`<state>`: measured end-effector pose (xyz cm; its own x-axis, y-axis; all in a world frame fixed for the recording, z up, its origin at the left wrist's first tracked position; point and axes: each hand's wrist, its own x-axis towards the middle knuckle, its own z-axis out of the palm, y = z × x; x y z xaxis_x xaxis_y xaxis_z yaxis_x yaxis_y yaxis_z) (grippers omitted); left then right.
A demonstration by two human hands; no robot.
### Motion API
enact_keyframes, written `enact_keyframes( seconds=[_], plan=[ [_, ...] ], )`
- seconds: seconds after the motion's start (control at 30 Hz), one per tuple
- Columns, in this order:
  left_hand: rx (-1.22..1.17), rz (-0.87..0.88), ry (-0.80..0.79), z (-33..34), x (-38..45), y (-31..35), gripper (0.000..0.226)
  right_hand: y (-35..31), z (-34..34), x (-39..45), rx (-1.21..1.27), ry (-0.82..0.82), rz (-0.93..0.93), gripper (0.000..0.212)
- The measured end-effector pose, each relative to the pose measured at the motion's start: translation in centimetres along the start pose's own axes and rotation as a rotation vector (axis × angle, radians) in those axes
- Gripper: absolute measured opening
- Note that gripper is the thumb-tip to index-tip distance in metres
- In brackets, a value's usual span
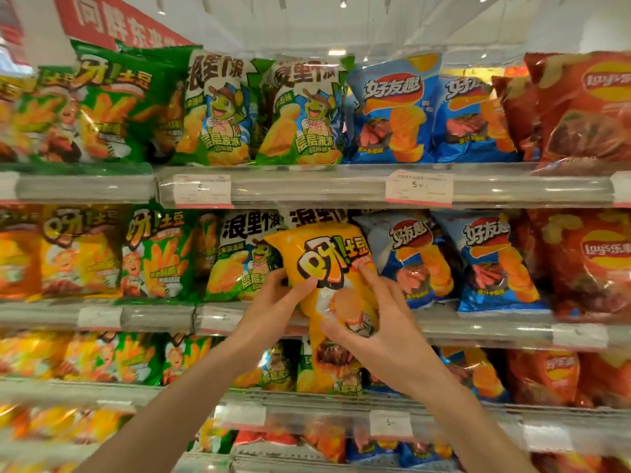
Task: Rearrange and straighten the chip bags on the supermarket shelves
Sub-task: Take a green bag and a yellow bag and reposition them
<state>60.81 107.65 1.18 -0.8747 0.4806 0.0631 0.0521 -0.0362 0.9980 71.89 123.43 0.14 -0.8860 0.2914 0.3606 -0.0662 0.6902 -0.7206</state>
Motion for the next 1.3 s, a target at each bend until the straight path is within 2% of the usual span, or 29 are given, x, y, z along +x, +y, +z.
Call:
enact_keyframes(
  seconds=[0.27,0.4,0.63,0.8,0.97,1.1,1.2,1.3],
  plan=[
    [-0.003,0.031,0.167,-7.9,-3.5,-1.1,0.039,-3.2,6.4,0.8,0.169,-0.100,-0.013,0.093],
    [-0.040,0.042,0.212,-13.8,-5.5,-1.1,0.028,-6.6,11.0,1.8,0.224,-0.127,-0.003,0.098],
    [0.025,0.074,0.334,-28.1,-10.0,-0.7,0.051,-16.3,21.8,3.0,0.240,-0.240,-0.083,0.093],
    [0.060,0.114,0.420,-39.0,-13.5,-0.4,0.046,-23.7,30.7,3.6,0.317,-0.311,-0.154,0.087],
    [0.042,0.127,0.501,-48.2,-16.8,-0.3,0.031,-30.3,38.7,4.0,0.348,-0.394,-0.201,0.081],
    [0.058,0.121,0.616,-55.3,-18.7,-1.1,0.037,-34.8,45.1,4.9,0.328,-0.450,-0.261,0.084],
    [0.061,0.099,0.678,-60.3,-19.5,-1.7,0.051,-37.5,49.9,6.1,0.342,-0.503,-0.291,0.087],
    [0.057,0.116,0.722,-65.5,-19.7,-2.2,0.040,-40.3,54.8,7.4,0.356,-0.559,-0.306,0.087]
  ],
)
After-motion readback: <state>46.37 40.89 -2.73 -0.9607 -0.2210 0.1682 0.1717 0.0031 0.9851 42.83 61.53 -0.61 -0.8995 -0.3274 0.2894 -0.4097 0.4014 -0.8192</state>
